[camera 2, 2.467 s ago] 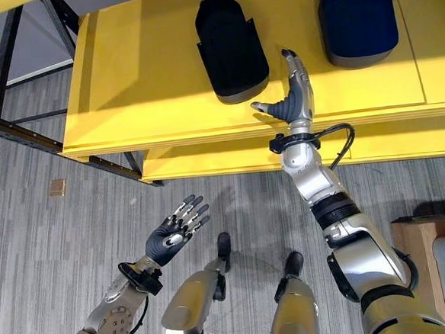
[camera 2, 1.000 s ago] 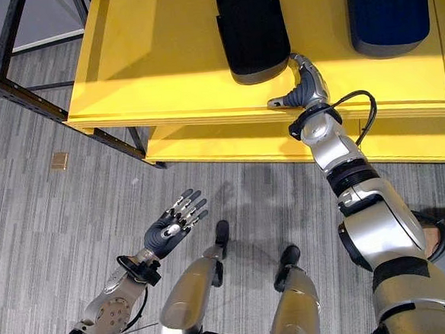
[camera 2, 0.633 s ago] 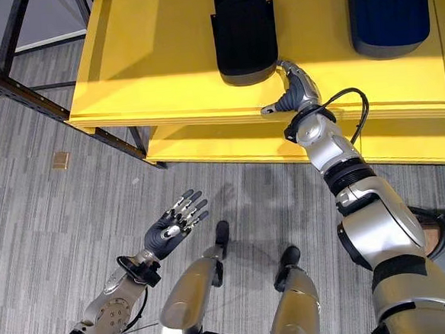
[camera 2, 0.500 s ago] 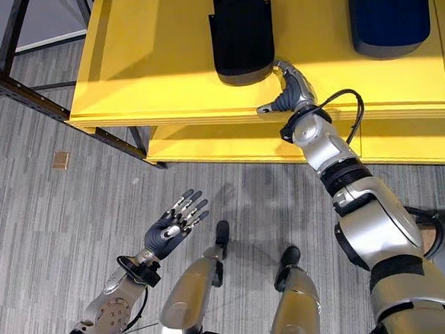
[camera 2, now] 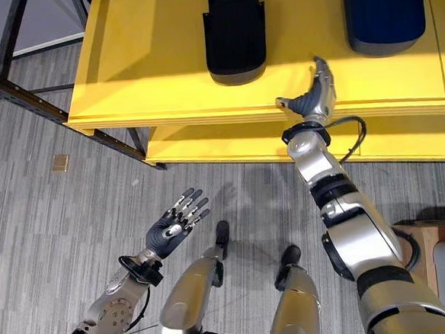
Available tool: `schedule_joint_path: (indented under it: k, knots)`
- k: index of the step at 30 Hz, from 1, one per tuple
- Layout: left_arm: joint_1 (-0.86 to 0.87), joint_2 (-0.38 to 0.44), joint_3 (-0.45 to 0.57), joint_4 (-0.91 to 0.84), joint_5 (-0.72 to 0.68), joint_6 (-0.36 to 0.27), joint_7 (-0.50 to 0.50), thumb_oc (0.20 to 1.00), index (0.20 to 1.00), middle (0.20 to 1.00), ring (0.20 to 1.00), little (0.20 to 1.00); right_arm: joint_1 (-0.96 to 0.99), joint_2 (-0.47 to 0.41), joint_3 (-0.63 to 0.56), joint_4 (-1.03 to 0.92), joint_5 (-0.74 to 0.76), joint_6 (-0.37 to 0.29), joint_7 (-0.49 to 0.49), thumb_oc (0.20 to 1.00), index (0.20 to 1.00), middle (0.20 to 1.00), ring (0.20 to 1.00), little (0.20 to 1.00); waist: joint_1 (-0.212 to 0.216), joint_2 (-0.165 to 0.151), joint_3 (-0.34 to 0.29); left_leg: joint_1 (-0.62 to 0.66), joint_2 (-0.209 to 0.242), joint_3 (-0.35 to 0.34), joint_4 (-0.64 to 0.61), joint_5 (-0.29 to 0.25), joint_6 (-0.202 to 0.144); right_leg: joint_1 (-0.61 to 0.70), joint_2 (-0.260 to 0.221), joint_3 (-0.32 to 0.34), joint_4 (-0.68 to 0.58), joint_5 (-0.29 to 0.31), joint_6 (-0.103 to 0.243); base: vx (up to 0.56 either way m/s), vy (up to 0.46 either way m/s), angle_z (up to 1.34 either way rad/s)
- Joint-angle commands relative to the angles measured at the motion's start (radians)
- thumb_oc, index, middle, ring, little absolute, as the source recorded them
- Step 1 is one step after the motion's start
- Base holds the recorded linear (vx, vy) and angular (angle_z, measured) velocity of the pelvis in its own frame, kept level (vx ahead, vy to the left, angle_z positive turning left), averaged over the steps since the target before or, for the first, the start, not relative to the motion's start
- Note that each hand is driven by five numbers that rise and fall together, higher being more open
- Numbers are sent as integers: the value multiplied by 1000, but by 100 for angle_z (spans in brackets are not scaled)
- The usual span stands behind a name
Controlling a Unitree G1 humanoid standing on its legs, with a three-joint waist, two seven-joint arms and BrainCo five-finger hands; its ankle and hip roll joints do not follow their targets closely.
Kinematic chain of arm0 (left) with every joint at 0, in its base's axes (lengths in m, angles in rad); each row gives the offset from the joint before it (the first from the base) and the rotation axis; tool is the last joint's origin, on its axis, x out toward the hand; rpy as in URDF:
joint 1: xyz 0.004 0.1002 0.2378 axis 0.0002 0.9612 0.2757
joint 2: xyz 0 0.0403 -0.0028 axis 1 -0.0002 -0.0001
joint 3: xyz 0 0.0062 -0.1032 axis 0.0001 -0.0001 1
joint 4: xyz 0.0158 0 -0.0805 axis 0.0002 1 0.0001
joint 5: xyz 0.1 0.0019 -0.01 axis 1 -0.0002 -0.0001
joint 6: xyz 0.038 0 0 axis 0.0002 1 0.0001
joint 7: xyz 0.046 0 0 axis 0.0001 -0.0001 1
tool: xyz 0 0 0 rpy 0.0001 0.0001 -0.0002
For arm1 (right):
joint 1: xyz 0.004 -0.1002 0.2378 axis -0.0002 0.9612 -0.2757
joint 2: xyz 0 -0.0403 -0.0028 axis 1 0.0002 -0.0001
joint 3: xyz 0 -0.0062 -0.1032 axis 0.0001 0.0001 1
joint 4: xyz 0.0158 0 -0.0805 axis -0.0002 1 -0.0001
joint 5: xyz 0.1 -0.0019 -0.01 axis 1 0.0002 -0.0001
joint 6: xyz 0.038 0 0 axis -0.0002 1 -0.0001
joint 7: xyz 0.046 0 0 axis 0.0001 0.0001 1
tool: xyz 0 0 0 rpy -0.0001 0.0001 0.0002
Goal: Move parts from the plastic box to the shelf.
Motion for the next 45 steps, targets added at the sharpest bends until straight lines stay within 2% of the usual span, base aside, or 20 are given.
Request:
schedule_joint_path:
  k: [1,3,6,7,9,10,12,13,15,17,19,24,32,36,38,45]
  knots:
    - [11,-13,-11,-95,-18,-71,13,1000,1000,1000,1000,1000,-26,-10,3,-46,-29,-66,-59,1000,1000,1000,1000,1000,9,-35,3,-9,29,30,80,-74,5,44,24,-20,-90,97,-10,-26,23,-6]
    - [14,-23,-17,-84,-18,-85,6,1000,1000,1000,1000,1000,6,-9,3,-87,-49,-88,-69,1000,1000,1000,1000,1000,-3,-36,3,-6,31,36,76,-73,4,41,26,-14,-93,99,-10,-15,40,-8]
    - [25,-32,-16,-70,-20,-125,10,1000,1000,1000,1000,1000,98,-14,6,-217,-120,-125,-2,1000,1000,1000,1000,1000,-30,-42,3,-4,37,49,71,-72,4,30,27,-1,-91,99,-8,-13,62,-14]
    - [26,-36,-9,-65,-28,-133,8,1000,1000,1000,1000,1000,129,-18,18,-273,-153,-118,32,1000,1000,1000,1000,1000,-39,-45,3,-4,40,54,68,-70,3,28,28,3,-92,99,-7,-17,49,-20]
    - [37,-42,15,-54,-29,-149,-7,1000,1000,1000,1000,1000,215,-39,74,-391,-258,-143,151,1000,1000,1000,1000,1000,-59,-54,3,-1,45,62,63,-69,1,25,31,13,-98,99,-4,-27,34,-14]
    - [40,-41,23,-49,-31,-150,-16,1000,1000,1000,1000,1000,237,-52,96,-417,-284,-156,176,1000,1000,1000,1000,1000,-62,-57,3,-2,46,63,63,-69,2,23,31,15,-99,101,-3,-30,4,-9]
    - [42,-40,29,-48,-32,-150,-20,1000,1000,1000,1000,1000,246,-59,107,-430,-300,-166,197,1000,1000,1000,1000,1000,-63,-59,3,-3,47,64,63,-68,2,22,31,16,-99,101,-3,-15,-11,-7]
    - [52,-29,51,-40,-37,-150,-40,1000,1000,1000,1000,1000,274,-93,155,-484,-374,-210,292,1000,1000,1000,1000,1000,-66,-69,3,0,47,62,66,-71,1,26,30,15,-98,98,2,-13,-34,-4]
    - [59,-21,72,-27,-37,-147,-66,1000,1000,1000,1000,1000,288,-138,208,-529,-448,-264,344,1000,1000,1000,1000,1000,-62,-77,3,0,49,58,69,-69,2,31,32,12,-105,103,4,-23,-79,-3]
    - [64,0,85,-24,-42,-143,-88,1000,1000,1000,1000,1000,267,-200,275,-568,-481,-316,380,1000,1000,1000,1000,1000,-51,-87,3,-2,49,49,74,-70,3,38,33,6,-109,104,8,-31,-107,1]
    - [64,12,91,-22,-37,-133,-99,1000,1000,1000,1000,1000,238,-228,314,-570,-483,-332,388,1000,1000,1000,1000,1000,-40,-94,3,1,49,42,79,-72,3,51,35,0,-113,103,10,-12,-76,3]
    - [66,18,92,-28,-20,-112,-103,1000,1000,1000,1000,1000,168,-238,377,-517,-509,-330,428,1000,1000,1000,1000,1000,-13,-98,3,5,43,23,84,-73,3,73,38,-14,-120,100,8,10,-43,6]
    - [73,32,90,-41,-1,-77,-113,1000,1000,1000,1000,1000,42,-226,448,-389,-548,-311,431,1000,1000,1000,1000,1000,38,-96,3,6,30,-3,85,-72,5,101,34,-45,-126,97,6,8,-22,11]
    - [79,39,100,-64,-20,-24,-122,1000,1000,1000,1000,1000,-33,-189,465,-314,-563,-269,465,1000,1000,1000,1000,1000,74,-98,2,7,19,-19,84,-73,3,118,30,-64,-130,96,8,25,-9,14]
    - [72,30,99,-55,4,-11,-129,1000,1000,1000,1000,1000,-69,-162,488,-268,-555,-227,483,1000,1000,1000,1000,1000,88,-102,2,6,17,-23,81,-71,2,124,30,-70,-137,98,7,17,-9,9]
    - [67,31,101,-61,22,9,-129,1000,1000,1000,1000,1000,-116,-117,504,-150,-564,-162,491,1000,1000,1000,1000,1000,120,-108,3,-6,9,-36,79,-68,2,130,32,-89,-141,101,9,-1,-11,10]
